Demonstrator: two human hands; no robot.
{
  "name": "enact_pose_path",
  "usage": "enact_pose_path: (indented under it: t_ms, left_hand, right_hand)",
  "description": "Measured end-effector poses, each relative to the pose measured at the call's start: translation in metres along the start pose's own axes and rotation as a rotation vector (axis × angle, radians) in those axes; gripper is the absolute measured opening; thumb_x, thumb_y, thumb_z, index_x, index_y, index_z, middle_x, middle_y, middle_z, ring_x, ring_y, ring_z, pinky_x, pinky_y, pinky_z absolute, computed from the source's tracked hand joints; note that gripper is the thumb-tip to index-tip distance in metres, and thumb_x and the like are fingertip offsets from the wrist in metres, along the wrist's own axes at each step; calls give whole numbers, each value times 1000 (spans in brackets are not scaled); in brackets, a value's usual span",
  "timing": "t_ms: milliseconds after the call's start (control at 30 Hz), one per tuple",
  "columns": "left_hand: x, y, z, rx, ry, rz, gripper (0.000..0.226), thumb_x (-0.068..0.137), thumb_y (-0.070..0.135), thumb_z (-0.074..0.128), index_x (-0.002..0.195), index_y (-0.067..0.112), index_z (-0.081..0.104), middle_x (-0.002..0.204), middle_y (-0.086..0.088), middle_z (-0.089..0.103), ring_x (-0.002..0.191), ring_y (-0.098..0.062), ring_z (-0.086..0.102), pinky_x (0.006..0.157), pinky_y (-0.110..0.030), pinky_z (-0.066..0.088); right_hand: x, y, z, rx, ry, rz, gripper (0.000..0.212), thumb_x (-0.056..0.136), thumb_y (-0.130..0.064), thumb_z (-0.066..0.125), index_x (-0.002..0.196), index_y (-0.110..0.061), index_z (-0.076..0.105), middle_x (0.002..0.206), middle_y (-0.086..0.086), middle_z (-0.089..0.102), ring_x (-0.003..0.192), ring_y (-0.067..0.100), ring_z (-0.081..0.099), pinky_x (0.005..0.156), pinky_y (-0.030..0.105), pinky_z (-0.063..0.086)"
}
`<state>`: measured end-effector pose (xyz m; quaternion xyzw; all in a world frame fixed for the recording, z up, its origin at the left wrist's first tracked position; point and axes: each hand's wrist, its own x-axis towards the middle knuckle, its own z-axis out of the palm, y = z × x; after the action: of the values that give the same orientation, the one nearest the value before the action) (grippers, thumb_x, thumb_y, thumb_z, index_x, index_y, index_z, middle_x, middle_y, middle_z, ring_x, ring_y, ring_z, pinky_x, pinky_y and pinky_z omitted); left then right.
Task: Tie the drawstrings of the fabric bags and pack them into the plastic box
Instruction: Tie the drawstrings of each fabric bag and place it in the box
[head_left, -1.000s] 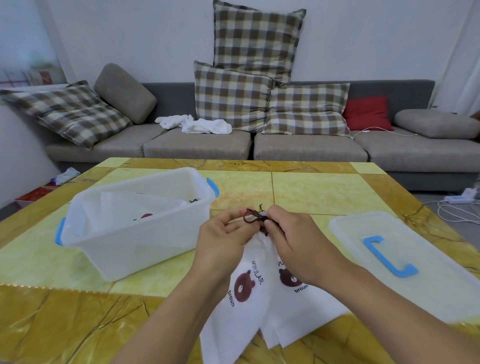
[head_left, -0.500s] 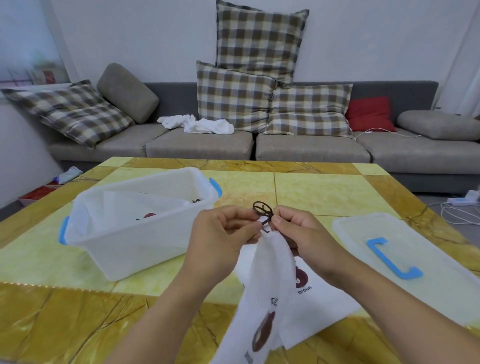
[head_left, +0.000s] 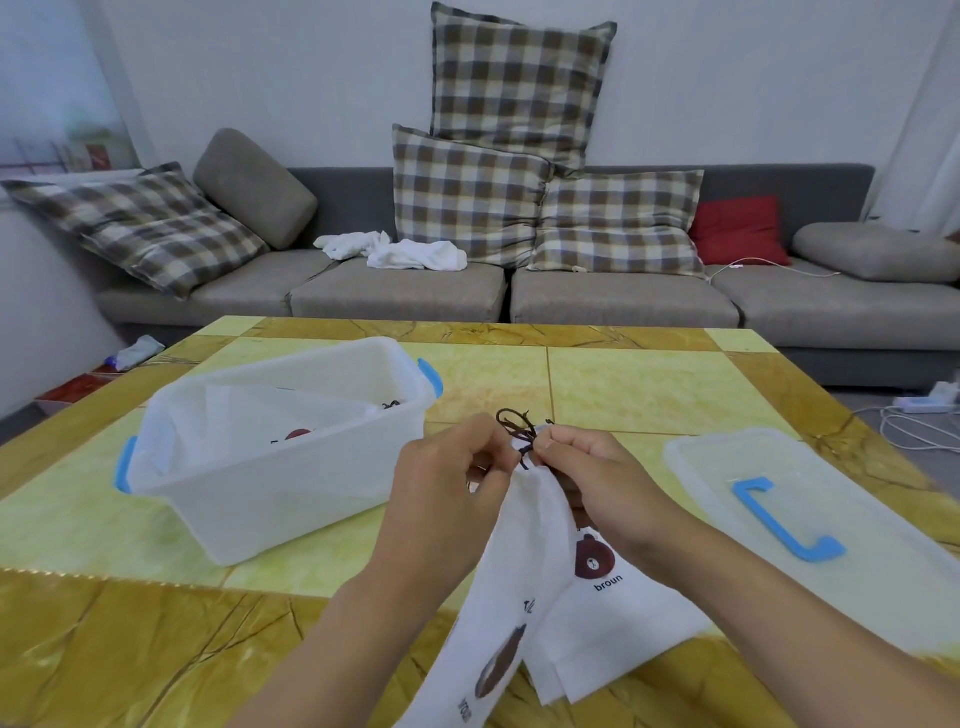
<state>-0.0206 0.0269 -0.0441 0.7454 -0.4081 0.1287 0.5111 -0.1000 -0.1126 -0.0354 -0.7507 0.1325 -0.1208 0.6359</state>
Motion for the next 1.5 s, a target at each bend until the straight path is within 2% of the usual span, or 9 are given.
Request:
enact_pose_path:
  t_ms: [233,500,600,800,933,1033,1200,1267,1500]
  left_hand:
    - [1,-2,3,42,31,151,26,85,4,72,103,22,79,92,24,71,90,4,67,77,-15,53]
    - [1,2,6,-256,-105,-71,37,84,5,76,103,37,75,93,15,76,89,-3,71,81,-19,56]
    - [3,-2,5,-305,-161,-136,34,85,8,77,102,37,76,82,1,75,73,-8,65,70,-25,54]
    - [4,-6,3,-296,-149,-98,17,92,11,69,95,24,80,78,5,75,68,-13,66,68,-35,57]
    - [9,-11,-1,-140,-86,99,14,88,21,70,99,22,80,82,17,75,73,-1,68,69,-20,53]
    - [10,-9,-3,-132,-112,106,13,91,22,68,94,21,80,74,12,73,68,-7,65,65,-17,49]
    - [3,-4,2,-183,-136,-84,14,94,12,66,87,15,78,71,3,71,64,-11,65,64,-22,53]
    - [2,-1,4,-184,-112,-157,18,95,12,64,82,17,76,67,5,69,62,-8,65,62,-19,50]
    - [-2,11,13,-401,-105,-422,26,101,16,54,84,14,73,59,13,58,60,-5,63,64,-15,51]
  right_hand:
    - [0,2,-3,16,-32,-25,34,106,-21,45,86,7,50,80,12,42,73,27,34,53,29,29]
    - [1,3,-6,4,-64,-125,33,95,-34,50,76,-7,57,78,9,56,77,21,49,75,37,38]
    - [2,3,-7,-7,-94,-145,37,99,-29,50,84,4,56,80,12,58,78,21,51,77,37,39]
    - [0,3,-9,-60,-89,-188,35,96,-31,49,75,-4,52,72,6,46,68,20,38,61,29,33]
    - [-4,3,-9,25,-112,-119,34,105,-24,48,75,-9,53,74,8,41,57,15,35,50,22,30]
    - [-4,0,-9,74,-156,-118,32,97,-35,52,69,-20,54,77,10,39,62,20,33,55,29,29]
    - [-5,-1,-12,-227,-88,-237,37,103,-27,48,86,5,53,64,2,42,54,16,37,50,20,32]
    - [-7,-2,-11,-330,-25,-279,32,105,-18,47,81,3,52,59,-7,42,49,6,37,45,16,34]
    - [-6,0,-9,-718,60,-378,30,104,-28,44,76,-20,49,66,-2,54,58,16,44,55,35,39]
